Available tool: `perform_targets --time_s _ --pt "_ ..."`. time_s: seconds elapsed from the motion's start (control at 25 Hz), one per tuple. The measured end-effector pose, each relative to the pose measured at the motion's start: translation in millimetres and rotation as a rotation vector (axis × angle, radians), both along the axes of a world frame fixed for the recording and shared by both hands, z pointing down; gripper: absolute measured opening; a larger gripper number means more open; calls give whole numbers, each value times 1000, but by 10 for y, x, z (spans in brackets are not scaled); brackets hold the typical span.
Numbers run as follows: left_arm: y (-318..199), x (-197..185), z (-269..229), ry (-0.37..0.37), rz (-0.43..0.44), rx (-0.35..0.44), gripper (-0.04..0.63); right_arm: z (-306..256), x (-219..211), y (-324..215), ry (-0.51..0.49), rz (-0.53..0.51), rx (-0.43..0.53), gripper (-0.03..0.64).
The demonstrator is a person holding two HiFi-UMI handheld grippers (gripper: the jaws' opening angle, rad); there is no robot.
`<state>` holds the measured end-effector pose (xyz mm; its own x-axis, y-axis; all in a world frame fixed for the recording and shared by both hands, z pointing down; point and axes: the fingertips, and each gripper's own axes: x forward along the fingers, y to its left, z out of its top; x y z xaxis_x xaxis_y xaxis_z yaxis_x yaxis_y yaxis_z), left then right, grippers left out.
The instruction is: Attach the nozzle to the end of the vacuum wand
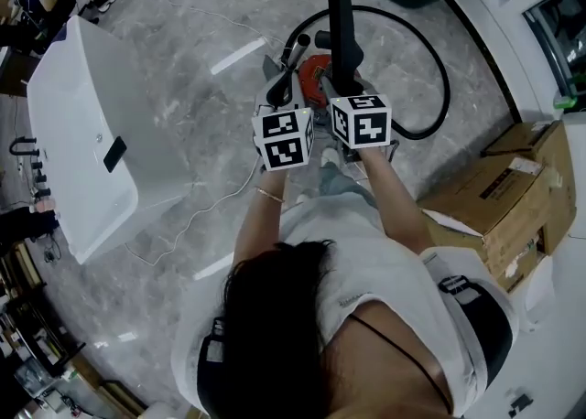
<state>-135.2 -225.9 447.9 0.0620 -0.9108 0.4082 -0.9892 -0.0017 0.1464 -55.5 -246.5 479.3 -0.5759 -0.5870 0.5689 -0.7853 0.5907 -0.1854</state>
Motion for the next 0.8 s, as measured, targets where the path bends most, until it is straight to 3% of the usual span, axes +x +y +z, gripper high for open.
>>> perform_targets --time_s 0.8 --pt "-532 -68 92 -36 -83 9 3 226 -49 -438 1 -161 -93 84"
